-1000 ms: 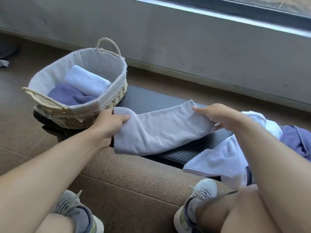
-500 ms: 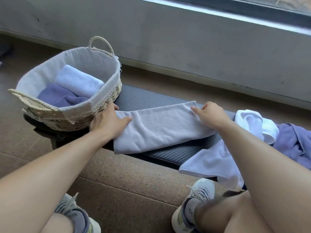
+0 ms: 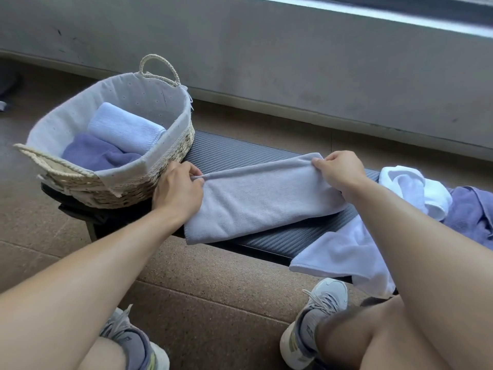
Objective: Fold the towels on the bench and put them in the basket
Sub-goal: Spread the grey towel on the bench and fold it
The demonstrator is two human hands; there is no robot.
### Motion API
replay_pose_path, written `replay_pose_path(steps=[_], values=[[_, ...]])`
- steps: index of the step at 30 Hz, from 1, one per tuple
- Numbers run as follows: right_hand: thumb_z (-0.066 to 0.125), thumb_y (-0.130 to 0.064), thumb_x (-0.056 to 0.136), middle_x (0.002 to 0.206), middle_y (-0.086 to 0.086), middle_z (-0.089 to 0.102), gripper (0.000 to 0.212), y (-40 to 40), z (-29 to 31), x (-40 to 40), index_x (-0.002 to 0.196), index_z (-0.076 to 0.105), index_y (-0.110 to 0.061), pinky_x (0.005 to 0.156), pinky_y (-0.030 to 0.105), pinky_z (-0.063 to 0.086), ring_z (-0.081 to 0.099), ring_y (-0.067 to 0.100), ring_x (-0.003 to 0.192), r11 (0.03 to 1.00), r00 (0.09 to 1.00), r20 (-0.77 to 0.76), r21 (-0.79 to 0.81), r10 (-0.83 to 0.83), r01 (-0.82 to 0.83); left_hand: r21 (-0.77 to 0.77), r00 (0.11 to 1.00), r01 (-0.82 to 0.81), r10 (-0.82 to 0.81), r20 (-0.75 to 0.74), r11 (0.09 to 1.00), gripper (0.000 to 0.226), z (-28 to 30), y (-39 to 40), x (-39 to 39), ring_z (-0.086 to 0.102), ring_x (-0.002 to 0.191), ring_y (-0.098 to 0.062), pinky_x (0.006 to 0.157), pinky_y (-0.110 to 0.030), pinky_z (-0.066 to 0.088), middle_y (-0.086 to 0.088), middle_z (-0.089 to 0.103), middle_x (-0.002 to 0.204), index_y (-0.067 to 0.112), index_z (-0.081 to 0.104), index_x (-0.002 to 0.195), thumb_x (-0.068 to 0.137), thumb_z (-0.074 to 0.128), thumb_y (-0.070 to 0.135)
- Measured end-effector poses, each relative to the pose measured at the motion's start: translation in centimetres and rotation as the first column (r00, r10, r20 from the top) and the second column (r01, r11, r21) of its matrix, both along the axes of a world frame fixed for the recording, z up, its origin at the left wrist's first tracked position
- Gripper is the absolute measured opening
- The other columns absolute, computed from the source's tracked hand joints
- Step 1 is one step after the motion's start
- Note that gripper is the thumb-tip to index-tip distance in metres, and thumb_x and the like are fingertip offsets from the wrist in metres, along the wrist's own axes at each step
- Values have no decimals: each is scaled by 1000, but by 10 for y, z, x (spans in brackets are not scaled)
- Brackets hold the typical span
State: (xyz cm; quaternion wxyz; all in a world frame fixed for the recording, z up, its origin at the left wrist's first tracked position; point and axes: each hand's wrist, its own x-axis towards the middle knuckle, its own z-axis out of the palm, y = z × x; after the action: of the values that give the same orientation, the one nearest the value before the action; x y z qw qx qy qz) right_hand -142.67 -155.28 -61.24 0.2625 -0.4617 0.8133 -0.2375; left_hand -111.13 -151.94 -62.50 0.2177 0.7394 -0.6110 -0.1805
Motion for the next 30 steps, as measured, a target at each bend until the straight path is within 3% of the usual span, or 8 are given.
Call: replay_pose_path(steps=[3,6,9,12,17,21,27,30], values=[[70,-49,86,95,-3,68,23,0,-2,-2,84,66,-26,85,40,54,63,21,90,1000,1000,-19,-15,-21,21,-108,992,102,-93,85,989,26,0,5,-3,44,130,-26,107,-42,36,-4,50,135,19,60,120,96,61,29],[75,-49,82,102,-7,65,29,1,-2,-2,95,65,-26,89,41,54,61,19,95,1000,1000,-7,-2,-14,14,-153,937,312,-278,210,938,50,4,16,-15,18,153,-22,125,-45,18,-5,29,162,19,48,143,99,55,41],[77,-46,83,109,-6,60,37,2,-1,-1,113,64,-29,93,39,51,58,19,103,999,1000,14,30,17,-18,78,828,477,-478,295,875,72,-4,27,-29,-18,154,-15,127,-44,-5,0,-8,170,23,11,161,102,31,59],[78,-35,85,109,-5,65,34,1,1,2,117,66,-33,75,30,47,62,20,99,994,994,31,36,106,-107,303,757,488,-570,319,818,82,-16,33,-30,-33,149,-14,124,-45,-14,1,-27,166,21,-16,159,98,12,69],[78,-36,83,93,-6,67,17,-1,-1,0,92,68,-25,60,29,39,62,17,88,983,982,-46,32,185,-184,330,752,492,-584,306,806,88,-18,32,-29,-36,147,-14,123,-46,-16,2,-31,164,22,-21,158,95,11,74],[66,-50,91,71,0,57,45,1,1,-3,67,56,-14,56,32,35,51,20,70,992,995,-24,79,99,-97,320,747,498,-586,313,806,101,-19,32,-27,-36,147,-15,124,-47,-15,2,-30,164,22,-19,159,85,9,85],[57,-53,97,81,7,61,50,0,2,-4,77,59,-7,66,34,40,54,25,75,988,990,-89,120,110,-99,272,781,493,-558,280,826,109,-14,29,-27,-21,153,-13,125,-46,-10,5,-13,169,27,-3,162,79,25,91],[63,-54,93,74,5,56,50,2,3,-5,71,51,-12,61,33,38,53,28,77,987,986,-114,124,119,-105,246,812,472,-526,254,847,106,-9,29,-28,-16,155,-12,124,-47,-14,6,-5,170,29,6,162,79,31,90]])
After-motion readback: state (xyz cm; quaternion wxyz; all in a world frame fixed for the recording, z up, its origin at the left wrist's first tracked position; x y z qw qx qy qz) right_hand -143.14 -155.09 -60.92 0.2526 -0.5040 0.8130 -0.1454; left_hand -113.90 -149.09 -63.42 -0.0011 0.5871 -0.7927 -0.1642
